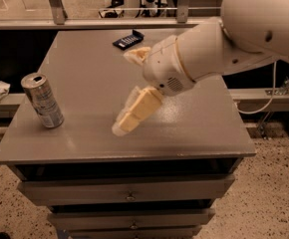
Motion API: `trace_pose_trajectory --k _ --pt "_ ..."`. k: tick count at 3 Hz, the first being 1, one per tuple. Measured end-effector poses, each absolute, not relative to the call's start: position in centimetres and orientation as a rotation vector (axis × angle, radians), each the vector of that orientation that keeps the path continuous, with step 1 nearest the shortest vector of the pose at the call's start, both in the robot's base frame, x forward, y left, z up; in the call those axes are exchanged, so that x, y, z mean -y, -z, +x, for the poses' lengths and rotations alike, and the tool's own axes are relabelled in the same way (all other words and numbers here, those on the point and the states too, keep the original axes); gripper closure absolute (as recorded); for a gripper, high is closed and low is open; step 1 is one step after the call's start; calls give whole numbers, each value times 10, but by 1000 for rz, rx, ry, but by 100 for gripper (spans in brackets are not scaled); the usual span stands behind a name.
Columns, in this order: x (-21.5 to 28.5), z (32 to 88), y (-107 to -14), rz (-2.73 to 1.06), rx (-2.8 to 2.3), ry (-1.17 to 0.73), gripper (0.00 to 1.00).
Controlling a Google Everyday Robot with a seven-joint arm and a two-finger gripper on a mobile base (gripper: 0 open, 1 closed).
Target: Pick redbull can
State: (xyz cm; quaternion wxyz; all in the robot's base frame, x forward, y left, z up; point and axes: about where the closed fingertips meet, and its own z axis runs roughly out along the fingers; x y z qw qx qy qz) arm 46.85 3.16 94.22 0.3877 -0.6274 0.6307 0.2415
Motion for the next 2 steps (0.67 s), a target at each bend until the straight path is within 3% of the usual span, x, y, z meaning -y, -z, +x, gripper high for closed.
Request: trace_pose_trajectory --k 2 --pt "-140 524 -929 -1362 -1443 -851 0"
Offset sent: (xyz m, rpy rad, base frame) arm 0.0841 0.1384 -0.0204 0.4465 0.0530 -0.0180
